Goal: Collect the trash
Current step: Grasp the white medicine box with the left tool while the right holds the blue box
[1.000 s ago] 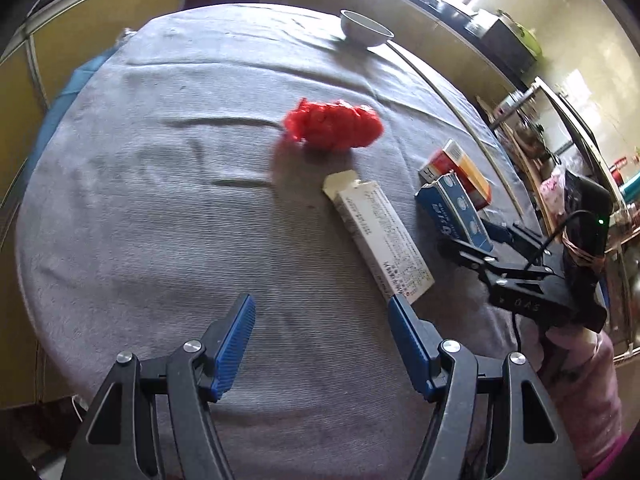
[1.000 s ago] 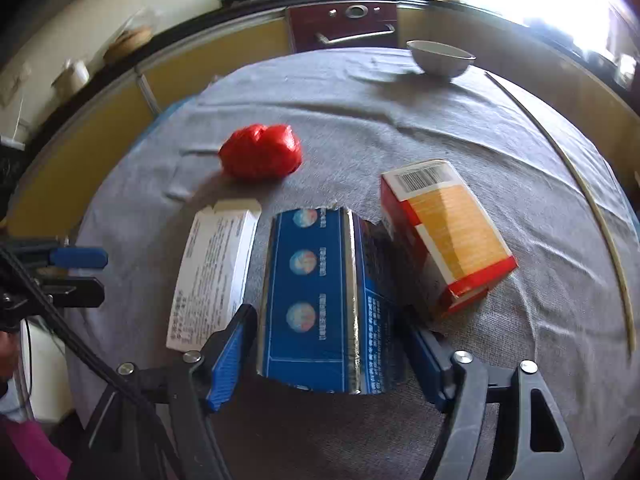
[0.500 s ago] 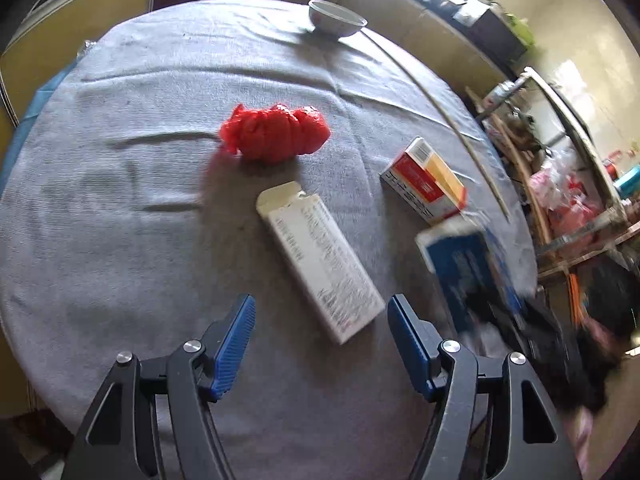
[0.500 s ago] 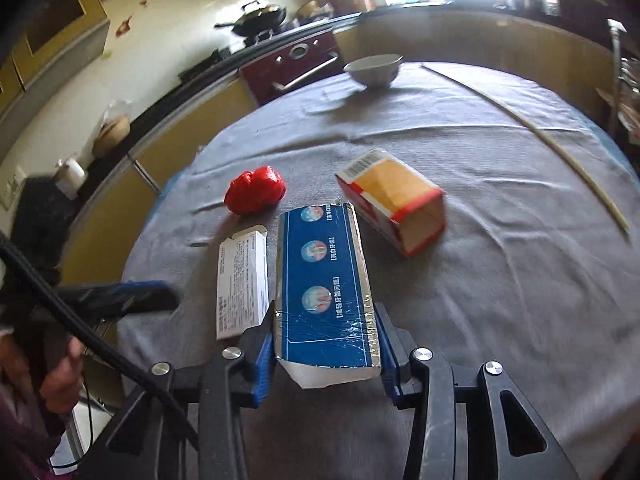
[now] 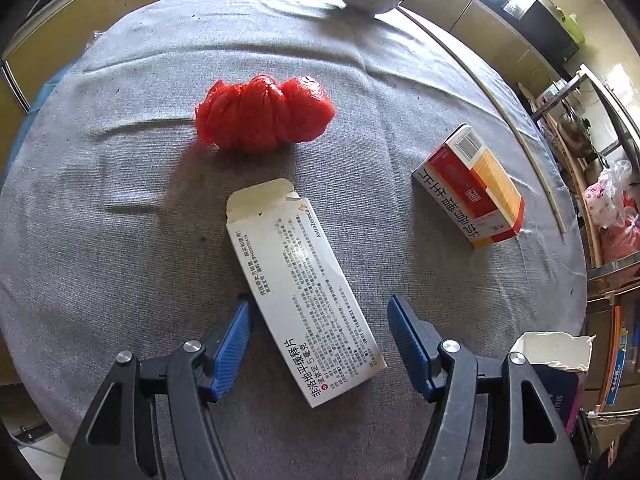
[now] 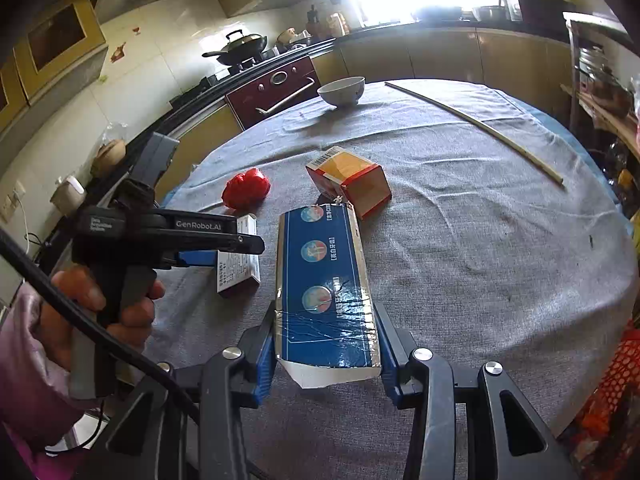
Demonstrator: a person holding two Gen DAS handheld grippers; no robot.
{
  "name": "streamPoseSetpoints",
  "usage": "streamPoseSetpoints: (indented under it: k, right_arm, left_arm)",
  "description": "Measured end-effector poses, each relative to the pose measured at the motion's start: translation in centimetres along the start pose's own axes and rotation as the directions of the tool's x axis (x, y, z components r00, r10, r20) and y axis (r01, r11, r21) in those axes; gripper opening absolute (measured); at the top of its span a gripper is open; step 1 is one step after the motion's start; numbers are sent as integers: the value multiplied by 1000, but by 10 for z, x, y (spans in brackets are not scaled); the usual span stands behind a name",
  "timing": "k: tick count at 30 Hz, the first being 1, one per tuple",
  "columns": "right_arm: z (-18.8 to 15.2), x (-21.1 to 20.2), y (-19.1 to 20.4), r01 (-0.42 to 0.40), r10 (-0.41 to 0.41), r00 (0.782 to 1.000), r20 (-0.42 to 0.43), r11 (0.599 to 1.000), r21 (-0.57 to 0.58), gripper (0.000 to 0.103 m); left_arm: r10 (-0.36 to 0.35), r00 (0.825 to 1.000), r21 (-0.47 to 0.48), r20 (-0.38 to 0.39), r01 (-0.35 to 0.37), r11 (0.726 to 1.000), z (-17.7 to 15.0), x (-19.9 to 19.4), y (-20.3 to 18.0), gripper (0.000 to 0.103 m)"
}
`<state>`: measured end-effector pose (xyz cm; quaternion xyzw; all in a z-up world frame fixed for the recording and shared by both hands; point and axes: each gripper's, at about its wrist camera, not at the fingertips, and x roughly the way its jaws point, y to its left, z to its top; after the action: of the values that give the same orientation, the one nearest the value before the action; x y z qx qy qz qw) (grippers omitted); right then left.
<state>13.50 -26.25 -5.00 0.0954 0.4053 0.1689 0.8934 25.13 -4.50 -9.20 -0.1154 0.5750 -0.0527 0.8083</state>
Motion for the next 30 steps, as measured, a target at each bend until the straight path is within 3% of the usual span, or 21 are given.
streamPoseSetpoints:
  k: [1,3,9,14,17,21,25,28,30]
  right_arm:
    - [0,-1,0,-2,2,1000,4,1000,2,46]
    - [-2,-1,2,-9,9,1000,8,1000,2,46]
    - [-5,-5,7,-2,2,1000,15,1000,2,46]
    - [-10,-2,7,39,-39,999,-23,999,10,46]
    - [-15,6,8,75,-74,995,-63,997,11,46]
    - [-23,16,13,106,-105,988,-112,994,3,47]
    - [-27,21,16,116,-114,986,-122,993,10,51]
    - [-27,21,17,117,-115,985,-125,993,6,52]
    - [-27,21,16,110,-108,987,-120,994,12,52]
  left_arm:
    - [-5,1000,0,7,5,1000,0,0,1,68]
    - [15,1000,3,18,-15,1000,-1,-3,6,55]
    - [-55,998,6,2,55,998,-9,-12,24,44]
    - [-85,995,72,-44,88,994,-26,-23,37,32]
    - [-84,993,125,-82,94,988,-42,-30,41,32]
    - [-121,985,78,-120,131,988,-46,-34,56,33]
    - [-144,984,36,-105,148,988,-45,-39,55,59]
    - [-115,990,40,-81,118,992,-32,-35,43,68]
    - [-78,994,30,-77,81,996,-23,-26,33,69]
